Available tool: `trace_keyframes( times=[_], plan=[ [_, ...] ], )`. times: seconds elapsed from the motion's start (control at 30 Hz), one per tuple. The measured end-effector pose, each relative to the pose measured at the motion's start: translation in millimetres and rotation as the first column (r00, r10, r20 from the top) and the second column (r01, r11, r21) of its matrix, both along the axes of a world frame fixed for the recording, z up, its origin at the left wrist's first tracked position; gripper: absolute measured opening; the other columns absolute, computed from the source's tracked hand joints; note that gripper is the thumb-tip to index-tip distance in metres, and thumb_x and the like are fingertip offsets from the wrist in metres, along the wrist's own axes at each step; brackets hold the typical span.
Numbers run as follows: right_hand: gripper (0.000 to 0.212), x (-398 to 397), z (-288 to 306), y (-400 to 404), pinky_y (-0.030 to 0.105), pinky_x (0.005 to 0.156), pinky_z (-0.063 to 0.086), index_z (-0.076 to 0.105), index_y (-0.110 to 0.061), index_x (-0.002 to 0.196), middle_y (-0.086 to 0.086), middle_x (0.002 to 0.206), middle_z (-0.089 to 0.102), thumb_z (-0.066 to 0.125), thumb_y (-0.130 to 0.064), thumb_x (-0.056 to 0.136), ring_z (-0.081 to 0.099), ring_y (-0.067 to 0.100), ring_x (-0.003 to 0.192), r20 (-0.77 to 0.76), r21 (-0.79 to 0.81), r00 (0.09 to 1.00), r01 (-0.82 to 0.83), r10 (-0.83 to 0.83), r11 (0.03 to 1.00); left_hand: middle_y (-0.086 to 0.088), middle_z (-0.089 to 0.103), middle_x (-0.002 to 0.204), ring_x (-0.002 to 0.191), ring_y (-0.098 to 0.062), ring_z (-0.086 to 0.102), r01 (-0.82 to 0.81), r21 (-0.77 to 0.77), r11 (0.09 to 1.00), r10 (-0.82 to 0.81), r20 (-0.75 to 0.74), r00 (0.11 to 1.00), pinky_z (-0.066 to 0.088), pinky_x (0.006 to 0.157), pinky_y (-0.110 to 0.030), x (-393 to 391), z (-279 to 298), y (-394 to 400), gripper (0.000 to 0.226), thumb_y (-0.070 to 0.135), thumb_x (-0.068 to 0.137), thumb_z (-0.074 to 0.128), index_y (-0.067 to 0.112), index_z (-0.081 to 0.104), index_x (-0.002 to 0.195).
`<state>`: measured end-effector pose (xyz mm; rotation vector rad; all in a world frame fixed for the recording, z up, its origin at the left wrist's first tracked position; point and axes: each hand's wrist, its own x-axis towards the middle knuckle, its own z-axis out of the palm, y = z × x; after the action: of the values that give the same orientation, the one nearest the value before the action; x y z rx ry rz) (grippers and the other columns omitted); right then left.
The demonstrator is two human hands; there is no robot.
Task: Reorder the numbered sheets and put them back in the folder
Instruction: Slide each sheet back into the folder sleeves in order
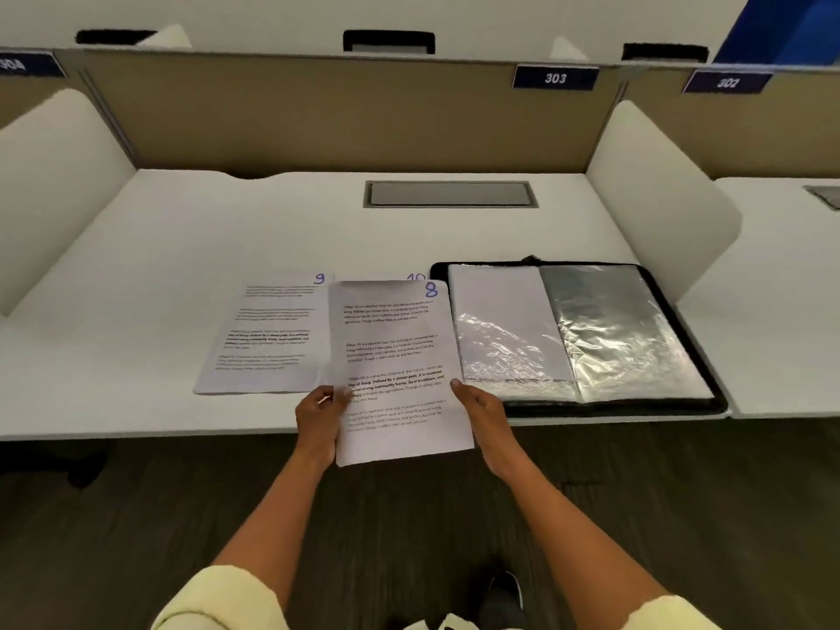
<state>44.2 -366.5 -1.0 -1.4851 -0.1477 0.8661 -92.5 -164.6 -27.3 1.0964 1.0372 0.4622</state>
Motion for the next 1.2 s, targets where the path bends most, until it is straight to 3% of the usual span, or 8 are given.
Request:
trace_keyframes(
  times=[0.2, 0.47, 0.63, 0.77, 0.93, 1.0, 1.1, 1.2],
  plan=[
    [0.062, 31.5, -4.2, -82.5, 0.049, 0.091, 0.058, 0.063, -0.018, 0.128, 0.009, 0.117, 0.072, 0.065, -0.062, 0.084, 0.069, 0.027, 0.109, -0.111, 0.072, 0.976, 0.195, -0.186, 0.978, -0.013, 0.069, 0.113, 0.103, -0.029, 0.068, 0.064, -0.039, 0.997, -0.062, 0.042, 0.997, 0.057, 0.089, -0.047, 74.6, 1.4, -69.6, 0.023, 0.011, 0.091, 0.068, 0.000, 0.064, 0.110],
    [0.050, 87.4, -6.1, -198.2, 0.048, 0.088, 0.059, 0.059, -0.022, 0.128, 0.007, 0.119, 0.071, 0.079, -0.028, 0.082, 0.069, 0.025, 0.109, -0.135, 0.082, 0.940, 0.325, -0.312, 0.942, -0.015, 0.070, 0.113, 0.102, -0.030, 0.069, 0.127, -0.164, 0.978, -0.110, 0.108, 0.988, 0.056, 0.091, -0.051, 167.2, 3.8, -196.2, 0.015, 0.003, 0.090, 0.067, 0.005, 0.063, 0.104],
    [0.041, 113.6, -10.2, -252.6, 0.046, 0.085, 0.061, 0.059, -0.022, 0.122, 0.007, 0.118, 0.070, 0.077, -0.014, 0.085, 0.068, 0.023, 0.111, -0.138, 0.058, 0.933, 0.344, -0.333, 0.937, -0.016, 0.068, 0.115, 0.105, -0.032, 0.067, 0.172, -0.220, 0.960, -0.139, 0.154, 0.978, 0.055, 0.092, -0.052, 201.7, 9.5, -260.7, 0.024, -0.006, 0.087, 0.065, 0.003, 0.057, 0.108],
    [0.048, 127.5, -18.6, -286.2, 0.052, 0.087, 0.059, 0.057, -0.020, 0.127, 0.006, 0.120, 0.070, 0.077, -0.009, 0.085, 0.067, 0.023, 0.112, -0.131, 0.050, 0.907, 0.409, -0.400, 0.911, -0.014, 0.069, 0.116, 0.106, -0.031, 0.068, 0.303, -0.218, 0.928, -0.266, 0.183, 0.946, 0.055, 0.090, -0.052, 216.4, 8.1, -294.0, 0.034, -0.007, 0.085, 0.067, 0.001, 0.057, 0.116],
    [0.039, 136.0, -26.1, -327.0, 0.046, 0.085, 0.060, 0.059, -0.025, 0.120, 0.003, 0.118, 0.070, 0.071, -0.004, 0.089, 0.067, 0.020, 0.109, -0.132, -0.007, 0.848, 0.518, -0.514, 0.856, -0.011, 0.071, 0.111, 0.098, -0.026, 0.071, 0.485, 0.041, 0.873, -0.487, 0.031, 0.873, 0.061, 0.077, -0.043, 231.1, 10.0, -311.6, 0.038, 0.004, 0.086, 0.072, 0.008, 0.054, 0.119],
    [0.038, 135.7, -26.6, -341.9, 0.037, 0.077, 0.060, 0.059, -0.022, 0.122, 0.003, 0.115, 0.070, 0.070, -0.004, 0.090, 0.068, 0.018, 0.105, -0.129, -0.017, 0.820, 0.561, -0.558, 0.828, -0.011, 0.071, 0.101, 0.083, -0.025, 0.071, 0.491, 0.224, 0.842, -0.479, -0.107, 0.871, 0.060, 0.066, -0.029, 240.1, 12.1, -310.7, 0.029, 0.013, 0.089, 0.071, 0.012, 0.055, 0.113],
    [0.036, 130.8, -28.3, -360.3, 0.026, 0.068, 0.050, 0.058, -0.014, 0.125, 0.002, 0.111, 0.069, 0.068, -0.005, 0.091, 0.066, 0.013, 0.098, -0.119, -0.047, 0.778, 0.616, -0.617, 0.786, -0.005, 0.065, 0.086, 0.069, -0.015, 0.059, 0.503, 0.510, 0.698, -0.383, -0.327, 0.864, 0.046, 0.053, -0.011, 254.9, 11.9, -297.7, 0.021, 0.013, 0.088, 0.072, 0.015, 0.059, 0.105],
    [0.036, 125.8, -35.5, -377.6, 0.032, 0.075, 0.054, 0.059, -0.011, 0.124, 0.004, 0.112, 0.069, 0.069, -0.006, 0.090, 0.066, 0.019, 0.104, -0.108, -0.075, 0.740, 0.660, -0.664, 0.748, -0.001, 0.061, 0.087, 0.073, -0.010, 0.055, 0.627, 0.631, 0.457, -0.461, -0.435, 0.774, 0.043, 0.067, -0.023, 268.3, 7.6, -283.3, 0.028, 0.013, 0.080, 0.079, 0.016, 0.063, 0.103]
  ],
)
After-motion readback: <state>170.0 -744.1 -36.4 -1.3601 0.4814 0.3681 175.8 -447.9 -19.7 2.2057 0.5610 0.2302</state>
